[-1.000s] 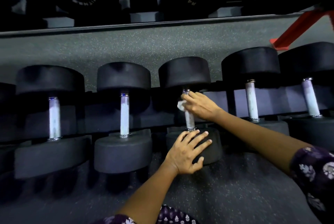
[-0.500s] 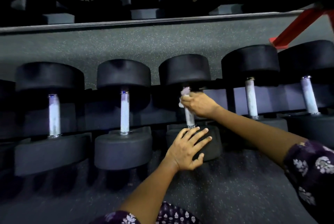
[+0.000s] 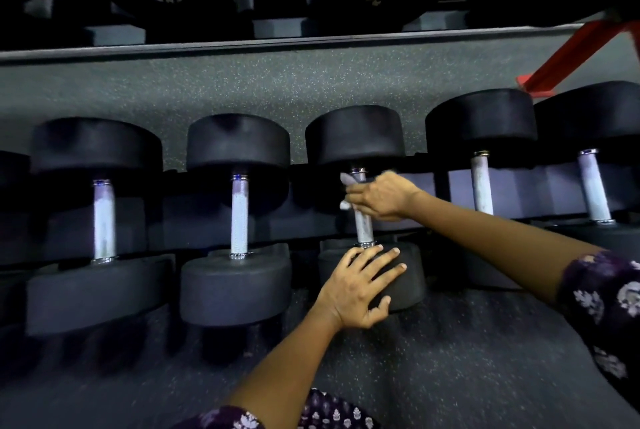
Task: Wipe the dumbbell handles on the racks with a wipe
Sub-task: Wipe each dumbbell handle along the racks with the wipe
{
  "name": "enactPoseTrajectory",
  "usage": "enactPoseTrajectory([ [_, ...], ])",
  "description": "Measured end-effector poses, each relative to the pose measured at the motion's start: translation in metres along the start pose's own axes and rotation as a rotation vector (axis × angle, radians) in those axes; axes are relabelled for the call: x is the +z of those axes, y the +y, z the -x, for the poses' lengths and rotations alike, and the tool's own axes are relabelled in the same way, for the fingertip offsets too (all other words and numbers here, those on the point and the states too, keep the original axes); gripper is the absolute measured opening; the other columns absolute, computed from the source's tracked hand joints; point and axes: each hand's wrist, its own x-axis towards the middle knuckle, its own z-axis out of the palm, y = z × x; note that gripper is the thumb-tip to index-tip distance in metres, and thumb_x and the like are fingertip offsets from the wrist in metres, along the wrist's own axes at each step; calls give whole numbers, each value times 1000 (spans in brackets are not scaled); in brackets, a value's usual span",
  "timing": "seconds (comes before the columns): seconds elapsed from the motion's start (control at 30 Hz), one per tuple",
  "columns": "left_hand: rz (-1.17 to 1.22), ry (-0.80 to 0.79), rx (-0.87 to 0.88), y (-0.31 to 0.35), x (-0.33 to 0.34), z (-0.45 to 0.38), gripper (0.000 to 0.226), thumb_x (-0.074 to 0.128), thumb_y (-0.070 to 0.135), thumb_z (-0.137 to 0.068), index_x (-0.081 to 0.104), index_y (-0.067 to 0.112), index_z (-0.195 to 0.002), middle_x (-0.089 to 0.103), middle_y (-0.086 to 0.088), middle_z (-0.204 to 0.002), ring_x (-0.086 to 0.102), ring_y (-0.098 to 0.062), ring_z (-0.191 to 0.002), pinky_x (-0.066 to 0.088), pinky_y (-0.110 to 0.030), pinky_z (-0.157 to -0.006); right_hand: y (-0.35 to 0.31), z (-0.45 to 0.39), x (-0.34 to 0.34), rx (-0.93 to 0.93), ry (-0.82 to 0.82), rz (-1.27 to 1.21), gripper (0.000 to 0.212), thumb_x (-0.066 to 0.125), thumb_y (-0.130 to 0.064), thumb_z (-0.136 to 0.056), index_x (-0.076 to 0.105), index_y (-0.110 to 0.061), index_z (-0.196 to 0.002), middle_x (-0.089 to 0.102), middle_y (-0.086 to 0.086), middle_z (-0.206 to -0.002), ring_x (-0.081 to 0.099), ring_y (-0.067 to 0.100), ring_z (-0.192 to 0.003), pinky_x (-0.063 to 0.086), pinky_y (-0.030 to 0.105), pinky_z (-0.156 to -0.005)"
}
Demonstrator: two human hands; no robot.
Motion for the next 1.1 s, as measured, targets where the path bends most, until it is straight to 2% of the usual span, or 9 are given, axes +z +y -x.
enactPoseTrajectory([
  [0.13,-4,3,4,0,3,2,53,43,38,-85,61,14,-130,53,-9,-140,46,-27,-126,33,-40,-101,-17,2,-1,-15,-124,-72,36,29,-35,-99,51,-20,-124,40,-2,-144,62,29,-100,44,35,-72],
  [0.23,-11,10,4,0,2,0,54,43,39,-84,62,15,-128,55,-9,-139,46,-27,-125,33,-41,-102,-34,9,4,-27,-313,-355,31,37,-27,-97,57,-20,-119,59,4,-125,59,27,-106,44,34,-84],
  [0.33,-23,23,6,-1,2,0,54,43,38,-84,62,15,-129,55,-9,-139,46,-27,-124,31,-41,-103,-30,-5,-1,26,-448,-525,34,44,-18,-92,60,-26,-121,60,3,-124,58,24,-109,48,36,-92],
  [0.43,-5,5,10,1,1,0,54,43,38,-85,62,14,-129,55,-9,-139,46,-27,-124,31,-40,-102,-15,-8,-10,6,-580,-599,43,44,-7,-89,62,-29,-121,62,-2,-114,62,23,-91,56,32,-71],
  [0.5,-8,-2,7,0,0,0,54,42,38,-85,61,14,-130,54,-9,-139,46,-28,-124,31,-39,-102,-10,-9,-12,9,-604,-640,41,44,-8,-91,63,-30,-120,62,-4,-109,61,21,-87,52,25,-58],
  [0.67,-11,5,4,0,0,1,53,42,37,-86,61,13,-129,54,-10,-139,47,-29,-123,30,-40,-103,-20,-18,-5,-20,-577,-613,33,47,-14,-93,62,-26,-120,63,-2,-107,56,11,-69,56,31,-69],
  [0.8,-14,-1,1,0,0,0,53,42,37,-86,61,13,-129,54,-11,-139,47,-29,-123,32,-40,-102,-9,-5,-7,-11,-536,-628,34,52,-13,-90,65,-29,-117,67,-6,-108,60,15,-87,54,37,-85],
  [1.0,-37,-15,5,1,-1,-1,53,42,37,-86,61,13,-129,54,-12,-139,48,-31,-122,33,-42,-101,-23,0,-11,-63,-371,-376,32,51,-21,-90,64,-34,-116,67,-1,-111,63,23,-99,51,32,-79],
  [1.1,-43,-13,13,2,-2,-2,53,42,36,-87,62,11,-129,54,-13,-139,49,-30,-120,34,-42,-99,-6,-4,-25,38,-147,-110,31,44,-27,-95,61,-30,-121,64,6,-115,61,28,-105,48,34,-78],
])
